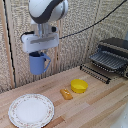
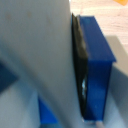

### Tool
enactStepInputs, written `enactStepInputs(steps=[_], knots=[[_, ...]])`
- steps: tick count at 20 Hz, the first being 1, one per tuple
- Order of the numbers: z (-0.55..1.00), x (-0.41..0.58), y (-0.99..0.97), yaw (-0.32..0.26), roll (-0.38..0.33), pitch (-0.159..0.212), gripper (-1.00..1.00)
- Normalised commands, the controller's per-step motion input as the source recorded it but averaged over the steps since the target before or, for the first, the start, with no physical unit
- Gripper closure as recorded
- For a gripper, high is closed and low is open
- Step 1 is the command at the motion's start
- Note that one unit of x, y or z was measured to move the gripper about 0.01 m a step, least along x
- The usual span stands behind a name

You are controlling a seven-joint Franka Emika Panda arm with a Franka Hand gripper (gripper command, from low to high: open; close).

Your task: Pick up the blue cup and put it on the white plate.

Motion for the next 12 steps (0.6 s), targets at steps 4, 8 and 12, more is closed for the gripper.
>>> enactStepInputs(steps=[4, 8, 12], knots=[[-0.36, -0.001, 0.57, 0.008, -0.080, 0.000, 1.00], [-0.42, 0.000, 0.29, 0.023, -0.112, -0.007, 1.00], [-0.45, 0.000, 0.05, 0.053, -0.151, -0.011, 1.00]])
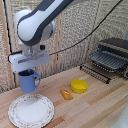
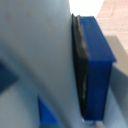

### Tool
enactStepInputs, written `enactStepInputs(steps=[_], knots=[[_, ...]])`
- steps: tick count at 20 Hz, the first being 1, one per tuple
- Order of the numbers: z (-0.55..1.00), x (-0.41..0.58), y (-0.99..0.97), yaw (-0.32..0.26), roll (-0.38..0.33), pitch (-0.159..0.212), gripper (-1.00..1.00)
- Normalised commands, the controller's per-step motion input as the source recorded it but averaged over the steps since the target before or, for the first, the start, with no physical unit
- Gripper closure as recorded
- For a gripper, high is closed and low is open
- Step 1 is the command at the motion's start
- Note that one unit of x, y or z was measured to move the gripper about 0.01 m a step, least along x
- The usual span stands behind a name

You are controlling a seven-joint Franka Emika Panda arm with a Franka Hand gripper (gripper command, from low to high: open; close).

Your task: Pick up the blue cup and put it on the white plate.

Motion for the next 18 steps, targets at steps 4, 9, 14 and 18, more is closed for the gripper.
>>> enactStepInputs(steps=[4, 9, 14, 18], knots=[[-0.45, -0.008, 0.06, 0.089, -0.147, -0.007, 1.00], [-0.50, -0.022, 0.14, 0.107, -0.156, 0.000, 1.00], [-0.42, 0.000, 0.09, 0.130, -0.122, -0.014, 1.00], [-0.19, -0.041, -0.02, 0.088, -0.039, -0.052, 1.00]])
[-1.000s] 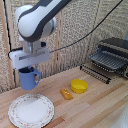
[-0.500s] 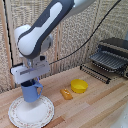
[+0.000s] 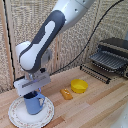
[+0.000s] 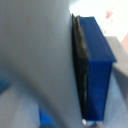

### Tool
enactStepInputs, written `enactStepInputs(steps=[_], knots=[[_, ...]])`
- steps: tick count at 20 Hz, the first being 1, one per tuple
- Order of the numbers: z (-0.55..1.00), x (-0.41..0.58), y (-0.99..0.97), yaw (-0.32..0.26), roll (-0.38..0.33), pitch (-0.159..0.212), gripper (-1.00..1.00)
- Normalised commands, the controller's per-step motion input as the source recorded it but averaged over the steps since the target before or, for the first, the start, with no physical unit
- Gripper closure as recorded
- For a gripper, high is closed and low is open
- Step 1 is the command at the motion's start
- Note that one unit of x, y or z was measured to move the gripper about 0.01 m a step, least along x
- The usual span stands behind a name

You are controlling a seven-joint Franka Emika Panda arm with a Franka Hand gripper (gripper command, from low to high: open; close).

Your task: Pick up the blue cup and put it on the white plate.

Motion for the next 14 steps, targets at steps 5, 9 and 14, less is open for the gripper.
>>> enactStepInputs(steps=[5, 9, 14], knots=[[0.08, -0.006, -0.01, 0.062, 0.002, -0.090, -1.00], [0.52, 0.000, -0.10, 0.061, 0.025, -0.031, -1.00], [0.80, 0.034, -0.15, 0.085, 0.020, 0.003, -1.00]])
